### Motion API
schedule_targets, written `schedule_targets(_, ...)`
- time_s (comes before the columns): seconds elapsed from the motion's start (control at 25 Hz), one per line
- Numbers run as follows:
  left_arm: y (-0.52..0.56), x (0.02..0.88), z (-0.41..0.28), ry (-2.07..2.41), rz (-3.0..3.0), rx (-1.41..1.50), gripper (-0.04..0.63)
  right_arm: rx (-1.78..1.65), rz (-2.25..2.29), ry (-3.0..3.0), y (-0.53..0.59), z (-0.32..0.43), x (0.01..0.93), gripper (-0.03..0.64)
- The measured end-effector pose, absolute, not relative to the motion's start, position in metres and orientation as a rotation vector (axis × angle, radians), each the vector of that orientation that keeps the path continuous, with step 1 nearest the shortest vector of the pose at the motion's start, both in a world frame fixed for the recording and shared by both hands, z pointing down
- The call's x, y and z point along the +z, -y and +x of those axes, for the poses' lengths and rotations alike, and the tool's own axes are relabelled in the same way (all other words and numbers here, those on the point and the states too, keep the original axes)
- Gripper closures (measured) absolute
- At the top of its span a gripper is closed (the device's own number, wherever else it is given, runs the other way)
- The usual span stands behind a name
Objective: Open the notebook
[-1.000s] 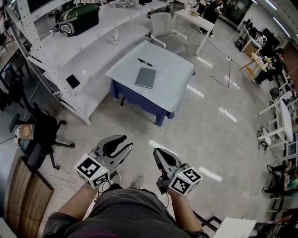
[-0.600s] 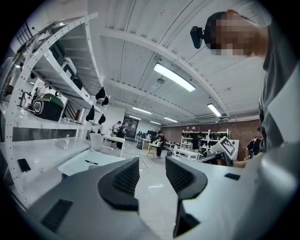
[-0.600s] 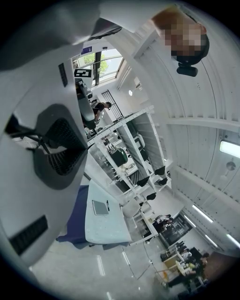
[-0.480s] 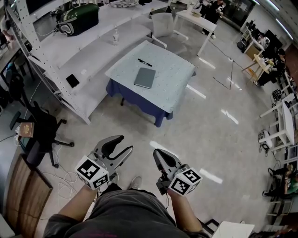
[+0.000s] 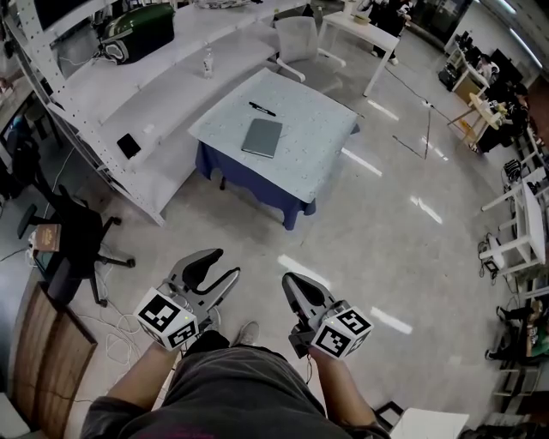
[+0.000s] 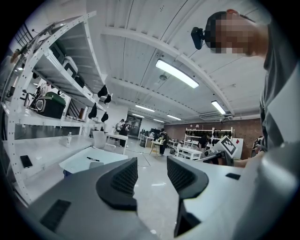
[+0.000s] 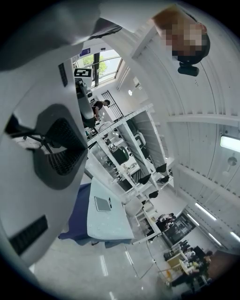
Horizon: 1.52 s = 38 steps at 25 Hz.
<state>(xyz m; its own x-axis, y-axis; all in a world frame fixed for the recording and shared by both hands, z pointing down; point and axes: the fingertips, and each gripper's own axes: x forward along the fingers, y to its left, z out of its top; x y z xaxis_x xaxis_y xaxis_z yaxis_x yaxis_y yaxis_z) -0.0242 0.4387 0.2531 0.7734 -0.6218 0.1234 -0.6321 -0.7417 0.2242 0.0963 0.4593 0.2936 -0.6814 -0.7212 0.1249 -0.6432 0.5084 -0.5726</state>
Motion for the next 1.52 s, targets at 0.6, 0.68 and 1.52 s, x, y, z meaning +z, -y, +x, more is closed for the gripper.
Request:
schedule_targets(0.6,-0.405,0.252,-0.022,0.999,2.721,0.030,0.402,-0.894,-1.201,-2.624,-0.430,0.104,0.296,0.615)
schedule_targets(0.68,-0.398,0.254,-0.022,0.998,2.717,0.029,0.402,-0.899,-1.207,-2.622,-0.423,0.105,0.299,0.615)
schedule_targets(1.52,-0.260,0.284,-0.054,0.932,2.678,0.052,0.402,-0.974,-1.250,-2.608,-0.288,0.066,0.323,0.615)
